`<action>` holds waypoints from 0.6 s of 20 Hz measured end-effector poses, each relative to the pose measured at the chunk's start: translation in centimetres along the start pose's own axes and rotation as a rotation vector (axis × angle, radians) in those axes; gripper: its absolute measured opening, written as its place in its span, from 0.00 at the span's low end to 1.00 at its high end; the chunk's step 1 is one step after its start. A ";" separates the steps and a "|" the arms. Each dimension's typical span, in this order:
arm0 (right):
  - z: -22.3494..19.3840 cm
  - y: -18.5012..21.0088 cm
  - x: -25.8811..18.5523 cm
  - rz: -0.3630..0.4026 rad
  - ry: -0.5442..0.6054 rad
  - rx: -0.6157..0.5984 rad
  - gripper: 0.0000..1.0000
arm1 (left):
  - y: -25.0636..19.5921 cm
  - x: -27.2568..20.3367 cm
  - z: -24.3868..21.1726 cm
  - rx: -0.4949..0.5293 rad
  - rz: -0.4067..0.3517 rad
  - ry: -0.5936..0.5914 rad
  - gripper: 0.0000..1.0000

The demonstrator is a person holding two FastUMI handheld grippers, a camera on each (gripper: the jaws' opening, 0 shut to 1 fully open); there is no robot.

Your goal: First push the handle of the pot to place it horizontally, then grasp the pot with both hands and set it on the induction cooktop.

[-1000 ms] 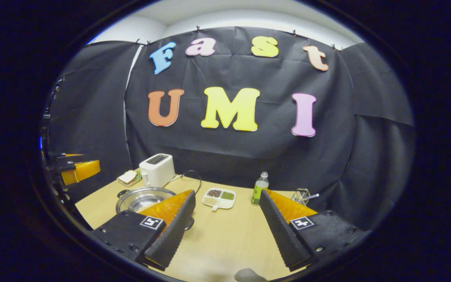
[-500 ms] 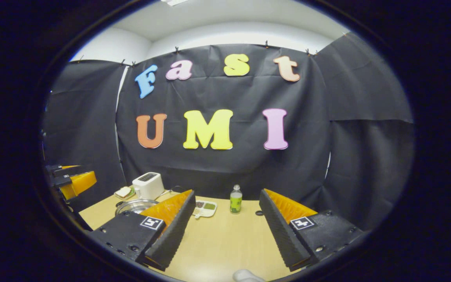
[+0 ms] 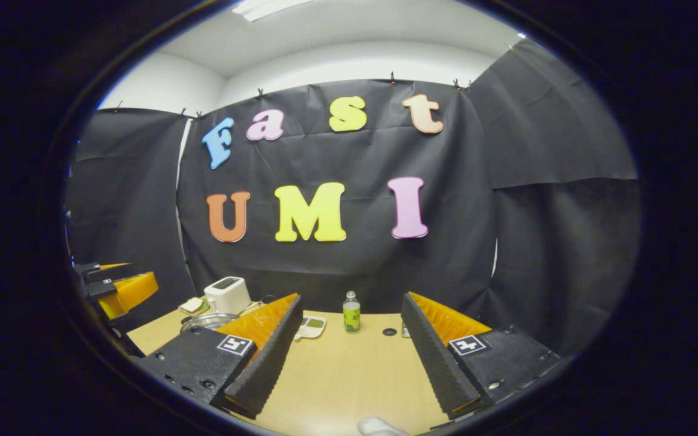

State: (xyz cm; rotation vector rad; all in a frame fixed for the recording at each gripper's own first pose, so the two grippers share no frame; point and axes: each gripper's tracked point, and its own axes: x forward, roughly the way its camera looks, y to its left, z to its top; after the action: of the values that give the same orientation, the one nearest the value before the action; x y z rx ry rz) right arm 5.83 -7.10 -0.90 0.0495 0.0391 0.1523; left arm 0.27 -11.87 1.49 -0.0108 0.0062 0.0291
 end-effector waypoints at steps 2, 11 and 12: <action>0.1 -0.9 -0.7 -0.002 -0.003 0.010 1.00 | -1.0 -0.3 0.4 0.005 -0.010 -0.005 0.95; -0.6 -4.4 -3.4 -0.039 -0.027 0.010 1.00 | -4.2 -1.2 0.6 -0.001 -0.011 -0.002 0.94; -0.7 -4.7 -3.7 -0.043 -0.029 0.013 1.00 | -4.5 -1.2 0.6 0.000 -0.013 -0.001 0.94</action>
State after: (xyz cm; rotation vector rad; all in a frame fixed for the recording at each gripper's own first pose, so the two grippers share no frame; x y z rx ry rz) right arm 2.89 -12.23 -1.71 0.0635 0.0126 0.1085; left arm -0.77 -16.44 2.10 -0.0104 0.0047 0.0159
